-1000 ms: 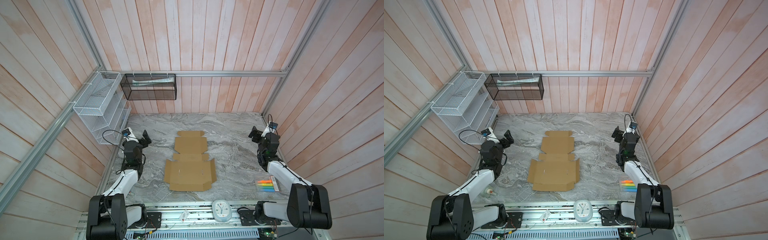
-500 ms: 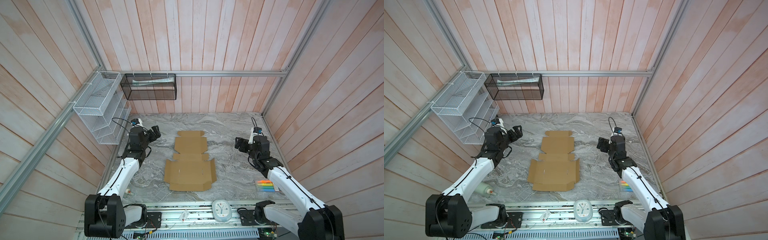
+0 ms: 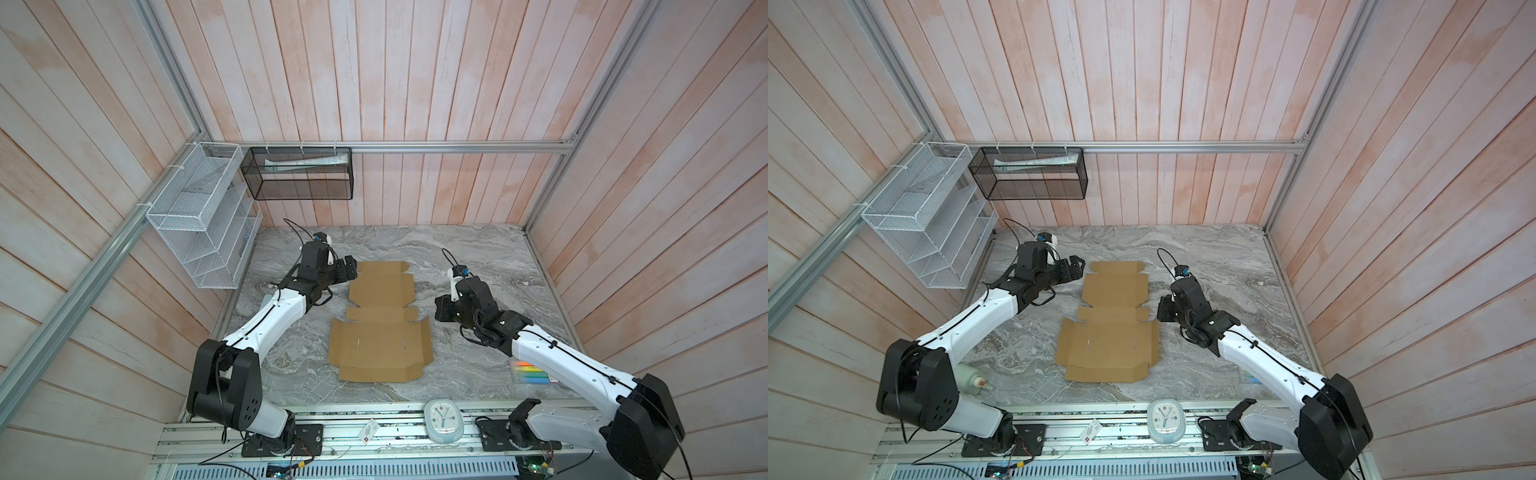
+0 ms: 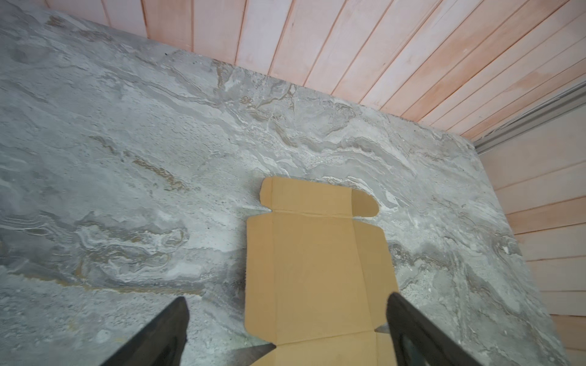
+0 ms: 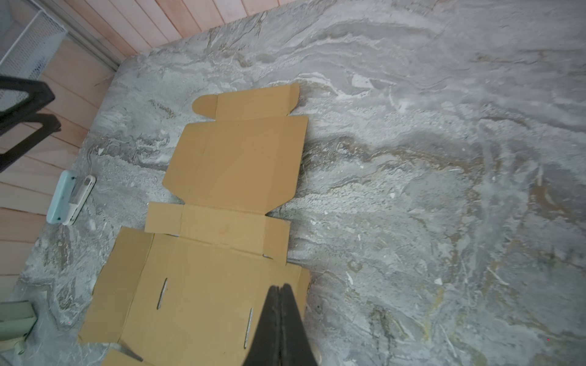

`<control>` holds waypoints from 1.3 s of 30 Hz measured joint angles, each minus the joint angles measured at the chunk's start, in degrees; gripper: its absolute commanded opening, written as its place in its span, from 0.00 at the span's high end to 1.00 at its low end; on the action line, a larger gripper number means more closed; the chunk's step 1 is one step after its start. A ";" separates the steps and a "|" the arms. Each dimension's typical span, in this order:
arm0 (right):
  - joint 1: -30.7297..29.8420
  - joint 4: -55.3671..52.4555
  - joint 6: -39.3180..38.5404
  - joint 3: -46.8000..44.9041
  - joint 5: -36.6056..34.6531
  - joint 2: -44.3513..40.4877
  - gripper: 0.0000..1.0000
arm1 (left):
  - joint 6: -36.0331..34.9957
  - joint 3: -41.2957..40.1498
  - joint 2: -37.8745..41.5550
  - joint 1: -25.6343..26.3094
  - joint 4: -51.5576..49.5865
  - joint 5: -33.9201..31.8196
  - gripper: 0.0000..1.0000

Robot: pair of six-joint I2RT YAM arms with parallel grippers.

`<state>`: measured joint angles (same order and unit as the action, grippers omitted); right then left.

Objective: Assemble paper box
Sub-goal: Rotate the paper box at the center of the table.

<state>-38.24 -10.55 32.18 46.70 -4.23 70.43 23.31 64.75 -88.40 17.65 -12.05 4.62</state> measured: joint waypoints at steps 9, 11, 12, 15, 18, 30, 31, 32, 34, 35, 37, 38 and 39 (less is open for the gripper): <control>-3.98 0.46 2.91 2.21 6.03 11.67 1.00 | -0.50 3.41 -8.68 3.80 -0.87 2.45 0.72; -4.04 0.79 3.65 2.25 7.50 14.10 1.00 | -0.63 3.50 -10.67 4.07 -0.98 2.93 0.85; -4.07 0.83 3.96 2.36 8.41 15.39 1.00 | -0.72 3.54 -11.69 4.17 -1.05 3.23 0.94; -4.11 1.16 4.92 2.97 10.51 18.51 1.00 | -0.55 3.91 -14.40 4.22 -1.25 4.33 1.00; -4.11 1.86 5.64 3.61 12.57 20.92 1.00 | -0.55 4.17 -16.28 4.24 -1.22 4.68 1.00; -4.09 2.78 6.64 7.06 16.13 29.03 1.00 | 0.35 2.91 -17.51 4.24 0.61 4.20 1.00; -4.02 2.78 6.67 7.45 16.15 29.57 1.00 | 0.37 2.58 -17.55 4.24 0.70 4.00 1.00; -3.98 2.78 6.67 7.82 16.15 30.14 1.00 | 0.46 2.34 -17.66 4.24 0.74 3.87 1.00; -3.78 2.64 6.67 8.28 16.13 30.95 1.00 | 0.50 1.88 -17.99 4.24 0.96 3.65 1.00; -3.61 2.40 6.62 8.44 16.11 31.17 1.00 | 0.52 1.68 -18.16 4.24 1.03 3.54 1.00; -3.17 1.79 6.60 8.90 16.09 31.58 1.00 | 0.59 1.27 -18.53 4.22 1.27 3.26 1.00; -2.95 1.49 6.58 9.25 15.98 31.85 1.00 | 0.74 0.98 -18.82 4.22 1.49 3.13 1.00; -2.75 1.22 6.54 9.57 15.87 32.11 1.00 | 0.94 0.79 -19.04 4.15 1.57 2.99 1.00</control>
<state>-40.99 -9.32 38.72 56.27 11.64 102.54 24.25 65.54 -107.44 21.80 -10.48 7.62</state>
